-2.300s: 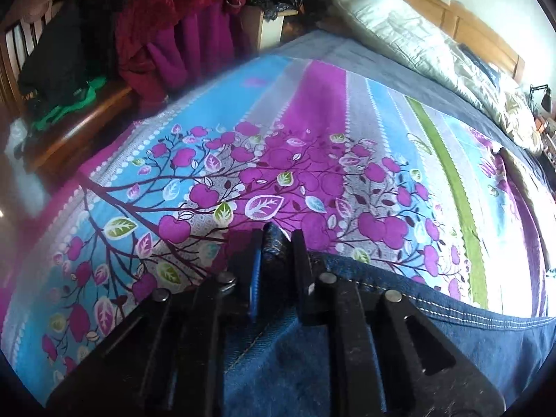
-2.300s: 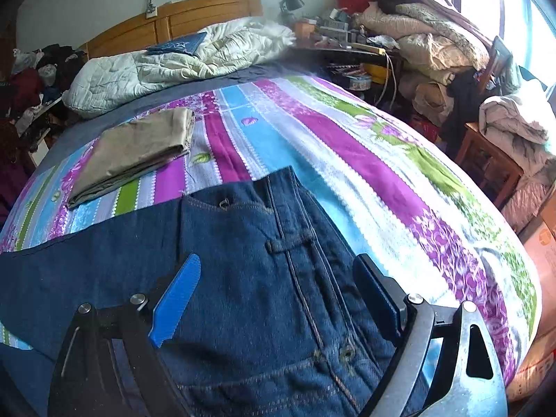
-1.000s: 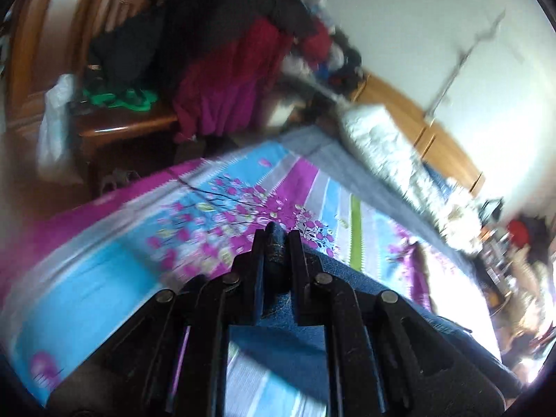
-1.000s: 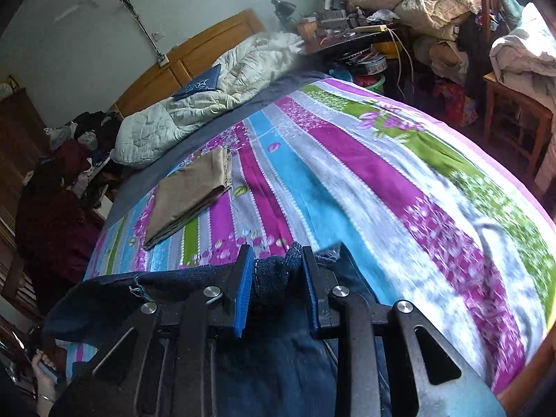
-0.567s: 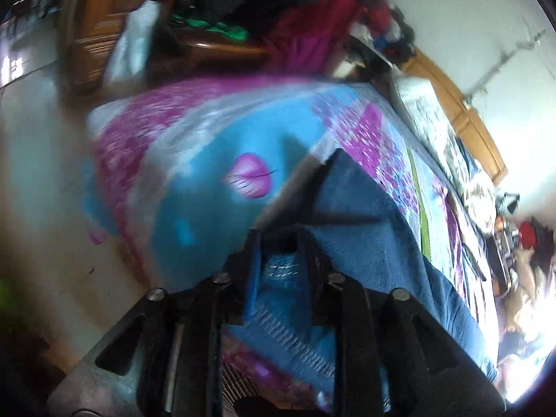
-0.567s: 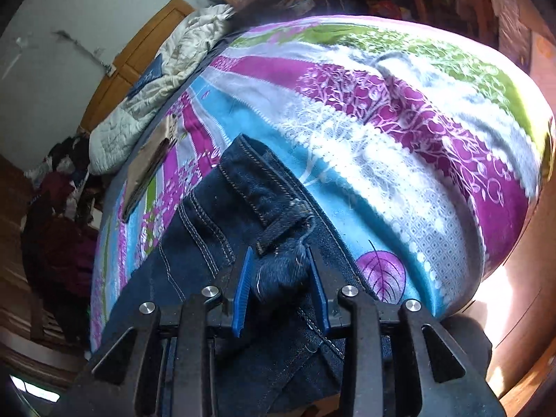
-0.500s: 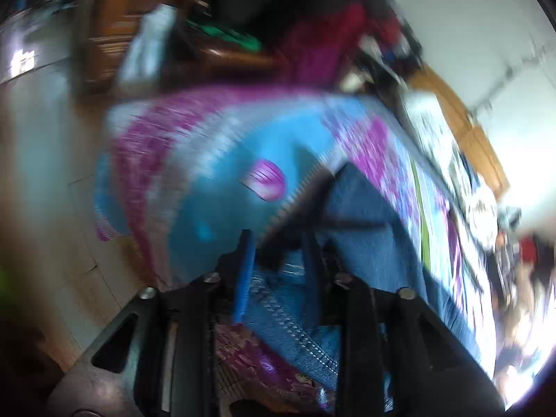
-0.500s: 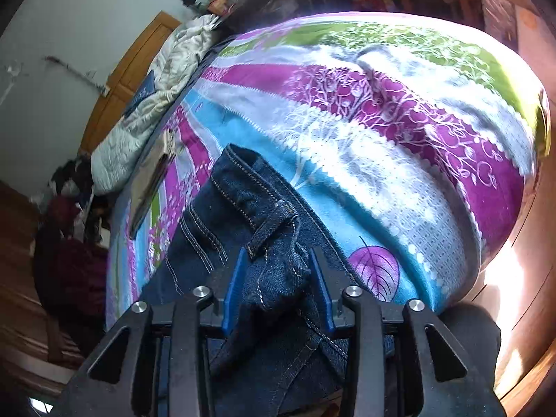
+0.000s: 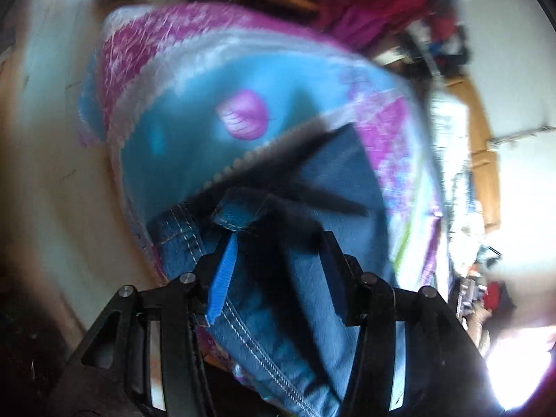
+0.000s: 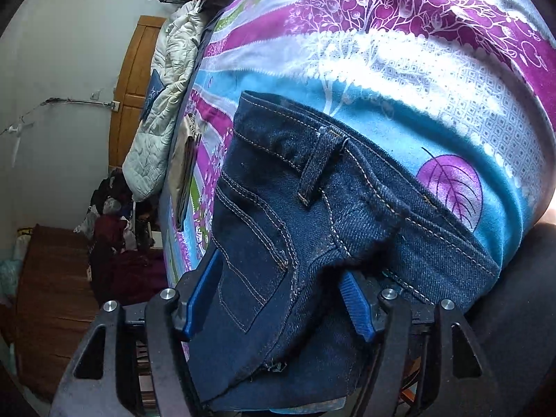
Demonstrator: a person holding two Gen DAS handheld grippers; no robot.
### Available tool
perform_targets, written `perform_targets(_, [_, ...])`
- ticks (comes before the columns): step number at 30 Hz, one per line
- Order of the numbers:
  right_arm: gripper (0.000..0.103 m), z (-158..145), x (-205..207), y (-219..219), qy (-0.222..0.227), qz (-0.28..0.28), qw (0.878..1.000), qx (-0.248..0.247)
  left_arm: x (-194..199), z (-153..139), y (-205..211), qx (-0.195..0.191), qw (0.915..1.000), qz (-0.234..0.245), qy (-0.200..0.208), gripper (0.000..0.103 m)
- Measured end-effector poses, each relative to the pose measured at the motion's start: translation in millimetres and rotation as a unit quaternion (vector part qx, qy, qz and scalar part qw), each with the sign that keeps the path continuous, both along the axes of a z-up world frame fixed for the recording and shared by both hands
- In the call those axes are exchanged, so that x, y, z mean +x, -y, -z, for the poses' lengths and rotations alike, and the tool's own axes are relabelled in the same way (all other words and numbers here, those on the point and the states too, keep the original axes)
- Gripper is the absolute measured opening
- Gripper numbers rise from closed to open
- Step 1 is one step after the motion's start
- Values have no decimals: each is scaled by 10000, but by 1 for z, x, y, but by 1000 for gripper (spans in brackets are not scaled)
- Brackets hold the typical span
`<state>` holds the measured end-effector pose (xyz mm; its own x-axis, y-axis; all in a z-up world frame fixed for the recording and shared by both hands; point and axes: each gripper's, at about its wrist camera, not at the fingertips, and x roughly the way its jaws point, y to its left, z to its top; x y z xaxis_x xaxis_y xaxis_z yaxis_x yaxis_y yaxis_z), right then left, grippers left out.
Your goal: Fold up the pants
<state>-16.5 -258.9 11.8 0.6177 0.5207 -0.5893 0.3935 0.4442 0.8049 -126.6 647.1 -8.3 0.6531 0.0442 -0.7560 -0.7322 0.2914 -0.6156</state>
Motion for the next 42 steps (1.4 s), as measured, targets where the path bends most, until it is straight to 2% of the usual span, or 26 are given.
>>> perform_targets(2, [72, 0, 4, 0, 38, -64, 10000, 22, 12, 3, -3, -85, 9996, 24, -264, 50])
perform_targets(5, [60, -3, 6, 1, 84, -127, 9999, -51, 26, 4, -6, -105, 9988, 112, -468, 51])
perform_targets(7, [60, -5, 2, 3, 114, -86, 9999, 54, 24, 3, -5, -146, 9987, 92, -486, 51])
perform_targets(10, [60, 0, 4, 4, -304, -107, 9994, -118, 22, 4, -5, -187, 9989, 69, -425, 51])
perform_targets(14, [58, 2, 17, -6, -504, -259, 9972, -496, 17, 5, -3, -129, 9984, 132, -539, 51])
perform_targets(16, [27, -4, 23, -15, -548, -473, 9915, -1079, 11, 4, -6, -109, 9977, 217, -633, 44])
perform_targets(17, [13, -9, 23, -18, -576, -523, 9878, -1350, 9, 4, -7, -151, 9978, 225, -611, 21])
perform_targets(18, [11, -14, 22, -19, -503, -507, 9880, -1367, 9, 5, -8, -297, 9981, 265, -470, 9])
perform_targets(20, [7, -31, 21, -20, -293, -481, 9883, -1419, 5, 0, -7, -346, 9987, 232, -310, 6])
perform_targets(23, [7, -71, 35, -26, 149, -571, 9865, -1527, 5, -18, -6, -264, 9992, 278, 54, 4])
perform_targets(26, [6, -122, 33, -30, 979, -567, 9820, -1515, 1, -55, -3, -143, 9943, 391, 981, 4])
perform_targets(28, [6, -141, 19, -28, 1342, -582, 9781, -1480, -10, -74, 3, 138, 9901, 465, 1320, 4])
perform_targets(30, [6, -135, 5, -23, 1298, -678, 9768, -1560, -30, -76, 6, 504, 9870, 479, 1451, 4])
perform_targets(31, [6, -122, 0, -19, 1092, -732, 9782, -1610, -39, -64, 5, 586, 9878, 466, 1365, 4])
perform_targets(32, [6, -107, -4, -15, 845, -779, 9811, -1556, -47, -35, 0, 433, 9920, 477, 1083, 4])
perform_targets(33, [6, -89, -8, -12, 520, -778, 9839, -1522, -49, -5, -7, 97, 9953, 538, 803, 4])
perform_targets(35, [6, -64, -13, -10, 123, -741, 9859, -1498, -57, 41, -12, -389, 9982, 377, 259, 4])
perform_targets(38, [6, -58, -18, -11, 140, -722, 9845, -1594, -68, 33, -6, -164, 9971, 214, 713, 5])
perform_targets(40, [6, -60, -17, -11, 157, -750, 9838, -1623, -73, 25, -4, -19, 9952, 203, 955, 13])
perform_targets(41, [6, -59, -17, -11, 165, -773, 9832, -1645, -76, 26, -5, -26, 9951, 149, 980, 28])
perform_targets(42, [6, -57, -20, -8, 154, -784, 9828, -1664, -78, 29, -6, -68, 9951, 87, 980, 50])
